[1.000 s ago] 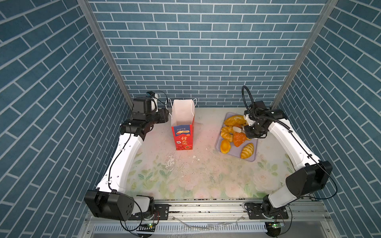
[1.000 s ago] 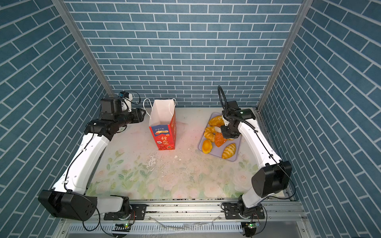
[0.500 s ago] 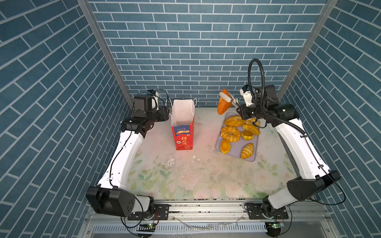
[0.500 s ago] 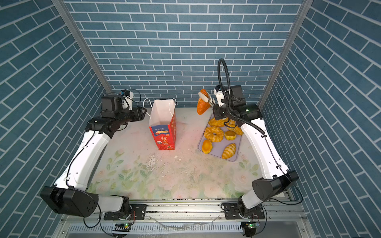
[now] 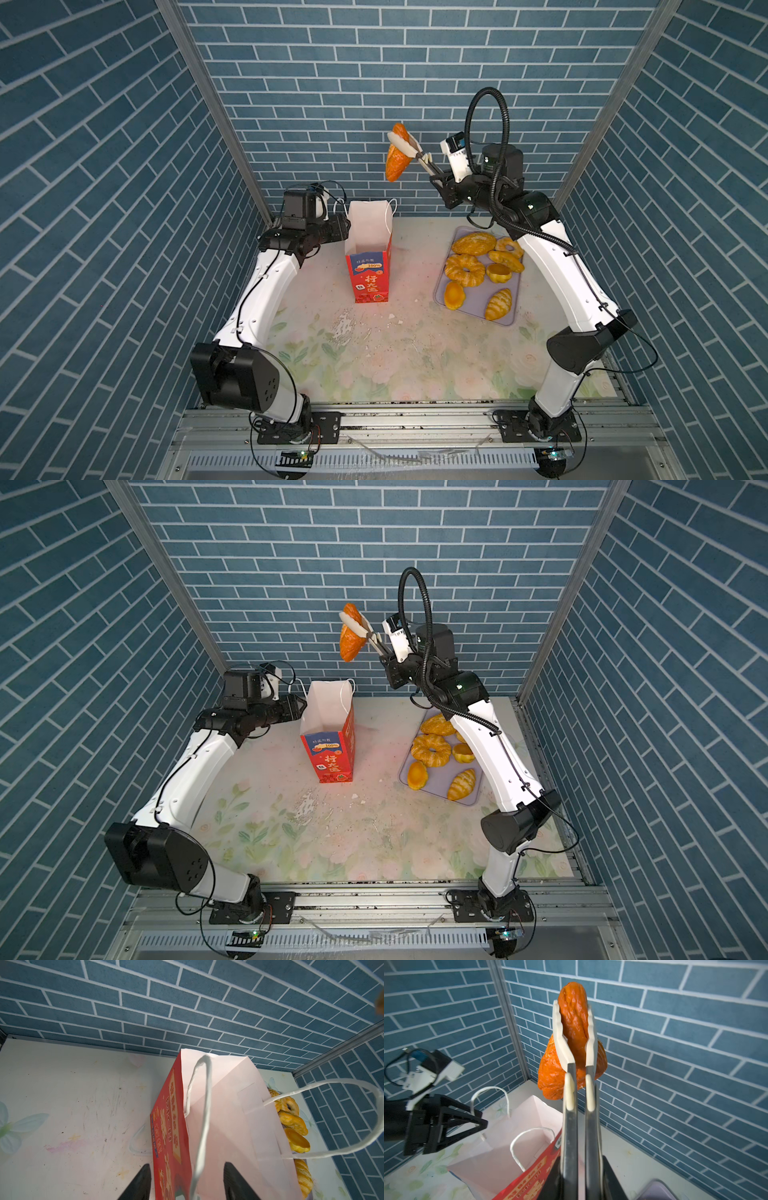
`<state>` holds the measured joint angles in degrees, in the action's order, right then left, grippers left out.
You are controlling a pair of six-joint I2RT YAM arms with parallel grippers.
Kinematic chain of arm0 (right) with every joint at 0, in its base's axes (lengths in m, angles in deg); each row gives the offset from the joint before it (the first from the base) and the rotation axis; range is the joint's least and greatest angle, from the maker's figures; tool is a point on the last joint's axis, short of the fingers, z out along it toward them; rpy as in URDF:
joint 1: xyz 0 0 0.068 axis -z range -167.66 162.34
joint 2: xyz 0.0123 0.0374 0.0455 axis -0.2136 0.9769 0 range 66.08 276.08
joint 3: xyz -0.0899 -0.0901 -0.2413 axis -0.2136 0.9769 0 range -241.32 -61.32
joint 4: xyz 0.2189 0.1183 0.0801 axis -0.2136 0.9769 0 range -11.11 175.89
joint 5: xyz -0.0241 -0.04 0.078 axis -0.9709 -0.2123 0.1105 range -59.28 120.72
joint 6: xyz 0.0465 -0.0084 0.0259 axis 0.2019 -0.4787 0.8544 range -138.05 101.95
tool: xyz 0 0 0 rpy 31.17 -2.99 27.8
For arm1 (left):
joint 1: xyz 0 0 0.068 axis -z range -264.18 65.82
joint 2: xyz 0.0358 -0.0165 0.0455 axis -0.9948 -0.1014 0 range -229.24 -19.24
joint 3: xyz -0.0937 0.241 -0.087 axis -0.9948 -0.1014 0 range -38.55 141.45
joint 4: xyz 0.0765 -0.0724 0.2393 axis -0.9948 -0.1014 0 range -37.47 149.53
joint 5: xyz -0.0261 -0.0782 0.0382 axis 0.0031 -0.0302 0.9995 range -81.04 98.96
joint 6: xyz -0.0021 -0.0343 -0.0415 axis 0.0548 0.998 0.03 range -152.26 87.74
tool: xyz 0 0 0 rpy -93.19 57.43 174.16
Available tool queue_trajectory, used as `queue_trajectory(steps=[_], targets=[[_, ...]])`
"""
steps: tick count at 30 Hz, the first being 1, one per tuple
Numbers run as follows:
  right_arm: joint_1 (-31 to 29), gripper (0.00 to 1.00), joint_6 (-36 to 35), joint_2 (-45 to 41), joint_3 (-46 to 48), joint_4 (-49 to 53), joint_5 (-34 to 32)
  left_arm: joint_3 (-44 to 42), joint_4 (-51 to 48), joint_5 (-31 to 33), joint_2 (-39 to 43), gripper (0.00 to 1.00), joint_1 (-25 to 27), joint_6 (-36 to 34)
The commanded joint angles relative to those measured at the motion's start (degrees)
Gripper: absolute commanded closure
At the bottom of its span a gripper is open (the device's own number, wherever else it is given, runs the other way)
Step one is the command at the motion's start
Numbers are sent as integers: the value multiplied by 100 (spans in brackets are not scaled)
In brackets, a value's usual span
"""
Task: Place the fake bread into the paper bag
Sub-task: 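Carry the orange bread with the right gripper over the bag and release it, then move the tongs back to the tray and grip the yellow bun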
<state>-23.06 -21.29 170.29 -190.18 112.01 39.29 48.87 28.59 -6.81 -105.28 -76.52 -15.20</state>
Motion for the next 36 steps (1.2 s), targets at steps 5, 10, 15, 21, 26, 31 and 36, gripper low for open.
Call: queue_trajectory(steps=[5,10,15,21,26,31,36], targets=[[-325,80,-442,362,-503,-231,827,-22,246,-58,52,47,-71,178],[-452,80,-374,337,-182,237,1072,-206,415,-336,161,51,-224,398],[-570,78,-282,-44,732,209,944,-303,388,-365,241,55,-256,395],[-597,76,-253,-173,1025,406,805,-299,352,-351,306,55,-256,376],[-600,69,-273,-137,903,511,721,-350,352,-329,375,55,-256,403],[-604,58,-296,-133,736,584,696,-380,320,-304,435,54,-254,379],[-599,52,-352,-45,457,687,541,-356,304,-286,432,52,-252,403]])
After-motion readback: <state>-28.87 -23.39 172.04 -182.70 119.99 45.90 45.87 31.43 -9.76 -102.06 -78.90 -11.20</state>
